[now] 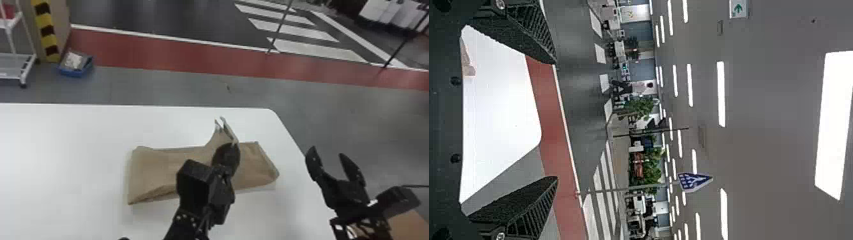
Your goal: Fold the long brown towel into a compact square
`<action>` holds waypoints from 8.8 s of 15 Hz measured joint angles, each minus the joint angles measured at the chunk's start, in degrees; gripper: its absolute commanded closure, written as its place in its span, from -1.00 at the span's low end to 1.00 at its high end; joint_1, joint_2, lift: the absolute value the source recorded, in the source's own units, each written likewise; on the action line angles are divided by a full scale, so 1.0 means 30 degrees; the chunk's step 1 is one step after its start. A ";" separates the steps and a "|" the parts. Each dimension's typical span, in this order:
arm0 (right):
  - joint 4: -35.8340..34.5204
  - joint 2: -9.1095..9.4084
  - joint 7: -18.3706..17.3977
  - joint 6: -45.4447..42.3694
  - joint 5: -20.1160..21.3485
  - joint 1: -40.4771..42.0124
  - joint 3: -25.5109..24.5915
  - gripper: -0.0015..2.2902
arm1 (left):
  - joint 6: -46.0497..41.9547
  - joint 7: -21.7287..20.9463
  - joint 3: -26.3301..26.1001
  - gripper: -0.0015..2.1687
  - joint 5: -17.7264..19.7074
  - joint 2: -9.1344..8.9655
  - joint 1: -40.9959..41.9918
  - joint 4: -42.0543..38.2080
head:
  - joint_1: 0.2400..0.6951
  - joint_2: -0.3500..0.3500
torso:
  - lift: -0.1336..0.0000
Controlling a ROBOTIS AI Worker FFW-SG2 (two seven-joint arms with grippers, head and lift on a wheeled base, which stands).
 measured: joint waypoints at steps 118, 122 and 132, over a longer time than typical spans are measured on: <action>-0.2108 0.0338 0.2815 0.6975 0.3801 -0.0684 -0.0361 -0.96 | 0.7385 -0.3264 0.6893 0.28 0.3021 0.2334 0.0502 0.0011 | 1.00 -1.00 | -0.87; -0.2126 0.0406 0.2802 0.6973 0.3794 -0.0752 -0.0014 -0.96 | 1.0327 -0.3394 0.9124 0.28 0.2891 0.3267 0.1726 -0.2817 | 1.00 -1.00 | -0.87; -0.2655 0.0544 0.2698 0.7096 0.4107 -0.0731 0.0665 -0.96 | 1.0887 -0.4621 1.2504 -0.78 0.2775 0.3968 0.3869 -0.4893 | 1.00 -0.97 | -0.87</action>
